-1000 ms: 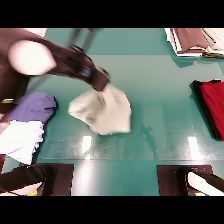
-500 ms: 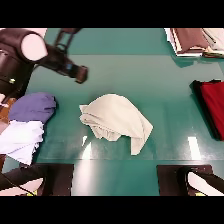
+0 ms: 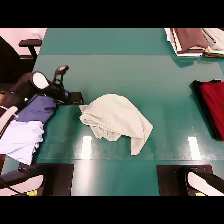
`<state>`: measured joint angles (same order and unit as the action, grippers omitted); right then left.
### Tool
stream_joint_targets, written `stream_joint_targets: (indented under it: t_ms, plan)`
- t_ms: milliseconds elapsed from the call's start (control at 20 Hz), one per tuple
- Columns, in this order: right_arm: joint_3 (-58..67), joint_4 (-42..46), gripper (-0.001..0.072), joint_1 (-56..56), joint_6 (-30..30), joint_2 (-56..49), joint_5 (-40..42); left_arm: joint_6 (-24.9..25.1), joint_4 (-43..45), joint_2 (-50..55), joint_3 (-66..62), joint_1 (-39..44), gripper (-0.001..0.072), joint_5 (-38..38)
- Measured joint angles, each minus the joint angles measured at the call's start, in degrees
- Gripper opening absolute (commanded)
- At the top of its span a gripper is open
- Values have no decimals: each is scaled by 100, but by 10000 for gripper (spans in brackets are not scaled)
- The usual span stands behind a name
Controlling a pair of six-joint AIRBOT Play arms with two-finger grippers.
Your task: Fold the shirts.
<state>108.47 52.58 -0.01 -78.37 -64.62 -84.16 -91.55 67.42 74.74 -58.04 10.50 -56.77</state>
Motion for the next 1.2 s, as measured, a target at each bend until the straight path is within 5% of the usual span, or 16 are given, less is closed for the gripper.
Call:
stream_joint_targets:
  t_ms: [250,350,450,800,850,900,950,1200]
  plan:
    - [0,-4,17,0,0,-2,-4,0,-542,393,352,-28,643,455]
    - [0,-2,17,0,2,-2,-4,-7,-704,487,385,-37,292,584]
    - [-2,-4,17,0,2,-2,-13,-4,-752,546,372,-35,26,640]
    - [-1469,7,18,-358,0,267,-470,179,-680,295,-356,-35,25,660]
    - [-2048,11,55,-476,0,363,-472,232,-640,238,-450,-35,24,640]
    - [-2688,13,307,-597,-2,457,-411,275,-616,179,-535,-35,24,625]
    - [-3309,13,485,-697,-4,535,-306,317,-597,138,-592,-35,25,616]
    - [-6234,-15,481,-682,98,439,516,455,-516,57,-710,-35,24,476]
